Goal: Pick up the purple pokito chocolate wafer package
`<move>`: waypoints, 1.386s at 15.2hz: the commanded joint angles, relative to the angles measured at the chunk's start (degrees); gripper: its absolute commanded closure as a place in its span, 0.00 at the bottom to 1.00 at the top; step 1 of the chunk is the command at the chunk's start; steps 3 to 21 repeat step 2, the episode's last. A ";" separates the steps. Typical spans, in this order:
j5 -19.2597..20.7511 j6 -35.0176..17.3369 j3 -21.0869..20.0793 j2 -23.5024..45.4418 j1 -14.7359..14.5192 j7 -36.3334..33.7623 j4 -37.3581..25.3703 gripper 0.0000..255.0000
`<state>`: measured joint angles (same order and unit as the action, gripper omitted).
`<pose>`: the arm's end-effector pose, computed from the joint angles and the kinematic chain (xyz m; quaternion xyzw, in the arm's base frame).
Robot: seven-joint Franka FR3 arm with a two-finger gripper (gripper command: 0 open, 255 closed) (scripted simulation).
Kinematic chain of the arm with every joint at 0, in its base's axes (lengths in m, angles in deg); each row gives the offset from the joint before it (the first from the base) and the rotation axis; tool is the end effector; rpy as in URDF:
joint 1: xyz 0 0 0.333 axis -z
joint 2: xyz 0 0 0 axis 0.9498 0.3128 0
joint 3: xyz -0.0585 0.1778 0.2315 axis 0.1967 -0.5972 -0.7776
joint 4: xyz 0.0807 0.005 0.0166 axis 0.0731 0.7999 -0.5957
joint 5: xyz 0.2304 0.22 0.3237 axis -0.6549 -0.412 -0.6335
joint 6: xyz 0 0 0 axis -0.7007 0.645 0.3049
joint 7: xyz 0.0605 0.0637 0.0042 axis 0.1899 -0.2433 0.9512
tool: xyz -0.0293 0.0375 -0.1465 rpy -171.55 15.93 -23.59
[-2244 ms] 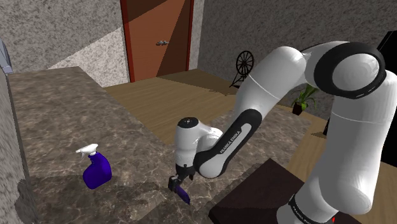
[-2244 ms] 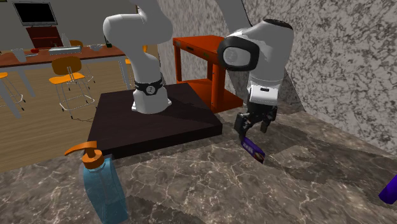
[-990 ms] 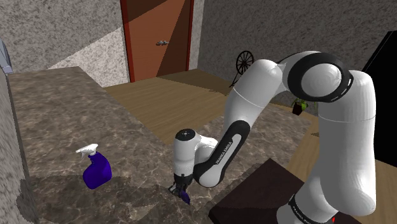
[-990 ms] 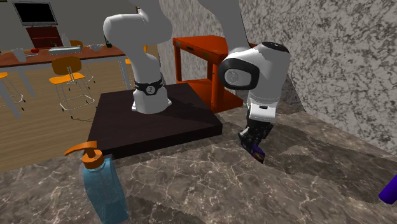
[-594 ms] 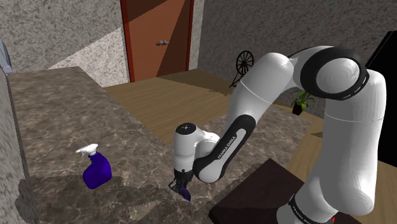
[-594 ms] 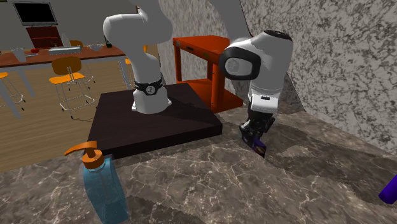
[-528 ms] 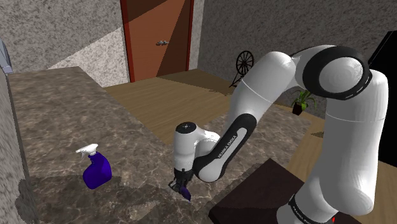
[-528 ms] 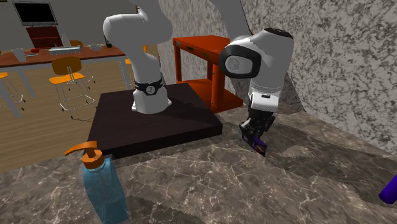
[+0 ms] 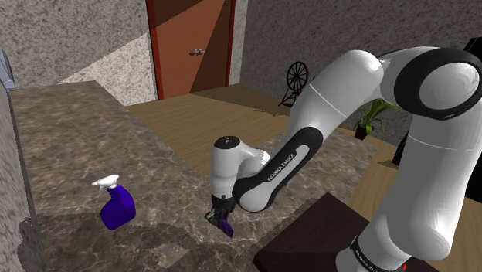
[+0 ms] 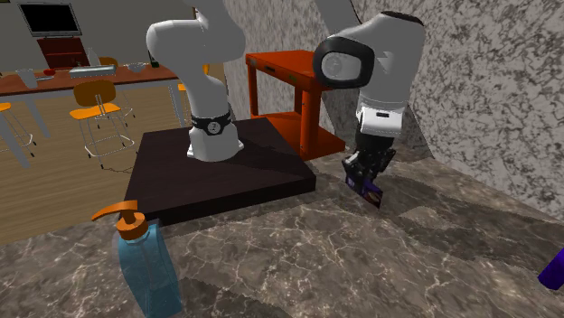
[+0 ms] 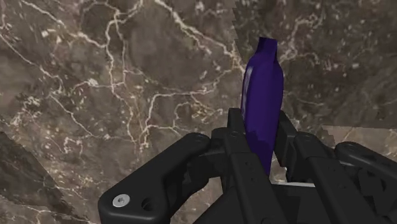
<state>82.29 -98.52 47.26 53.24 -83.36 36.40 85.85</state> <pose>0.4104 0.3167 0.0966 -0.9978 -0.0646 0.0164 0.0043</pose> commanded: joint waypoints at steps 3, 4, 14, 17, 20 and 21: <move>-0.80 0.75 -0.43 -0.95 0.26 0.51 0.15 1.00; -0.80 0.75 -0.43 -0.95 0.26 0.51 0.15 1.00; -0.80 0.75 -0.43 -0.95 0.26 0.51 0.15 1.00; -0.80 0.75 -0.43 -0.95 0.26 0.51 0.15 1.00; -0.80 0.75 -0.43 -0.95 0.26 0.51 0.15 1.00; -0.80 0.75 -0.43 -0.95 0.26 0.51 0.15 1.00</move>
